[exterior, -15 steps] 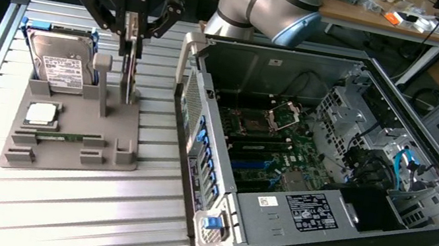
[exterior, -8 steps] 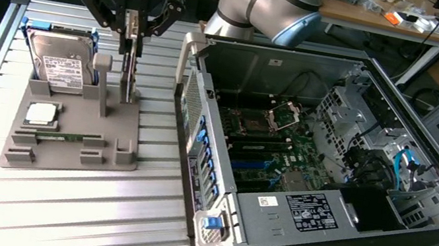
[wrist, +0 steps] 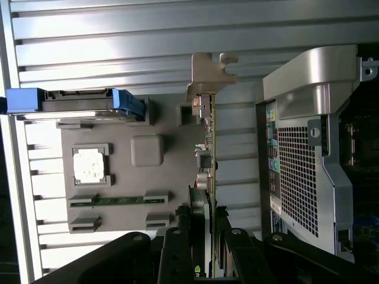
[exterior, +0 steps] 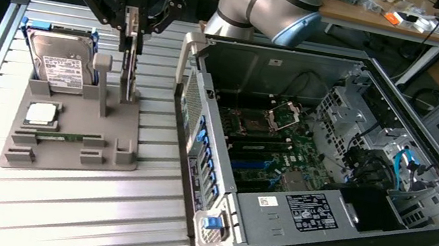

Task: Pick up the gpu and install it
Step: 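Pick up the gpu and move the gpu toward the slot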

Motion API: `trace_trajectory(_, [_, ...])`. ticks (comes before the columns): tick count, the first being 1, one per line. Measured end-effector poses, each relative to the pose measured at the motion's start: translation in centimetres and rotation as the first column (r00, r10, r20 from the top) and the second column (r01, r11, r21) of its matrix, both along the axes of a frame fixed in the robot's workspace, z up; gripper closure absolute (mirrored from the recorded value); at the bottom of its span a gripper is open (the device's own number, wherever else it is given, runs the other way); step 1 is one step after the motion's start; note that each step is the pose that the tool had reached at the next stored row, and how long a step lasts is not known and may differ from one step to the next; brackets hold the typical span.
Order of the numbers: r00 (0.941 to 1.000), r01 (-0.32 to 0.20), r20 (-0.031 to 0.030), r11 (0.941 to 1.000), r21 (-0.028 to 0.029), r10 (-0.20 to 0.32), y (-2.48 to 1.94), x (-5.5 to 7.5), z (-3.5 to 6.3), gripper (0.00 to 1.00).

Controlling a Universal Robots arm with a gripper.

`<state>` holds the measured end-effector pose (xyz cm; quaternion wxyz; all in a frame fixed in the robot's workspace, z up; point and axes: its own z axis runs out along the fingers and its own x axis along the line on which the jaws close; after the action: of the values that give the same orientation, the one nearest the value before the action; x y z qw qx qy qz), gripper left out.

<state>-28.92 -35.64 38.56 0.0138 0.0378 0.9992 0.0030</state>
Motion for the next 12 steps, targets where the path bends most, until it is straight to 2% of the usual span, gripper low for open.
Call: trace_trajectory(12, [1.0,0.0,0.0001,1.0,0.0,0.0,0.0,0.0,0.58,0.73])
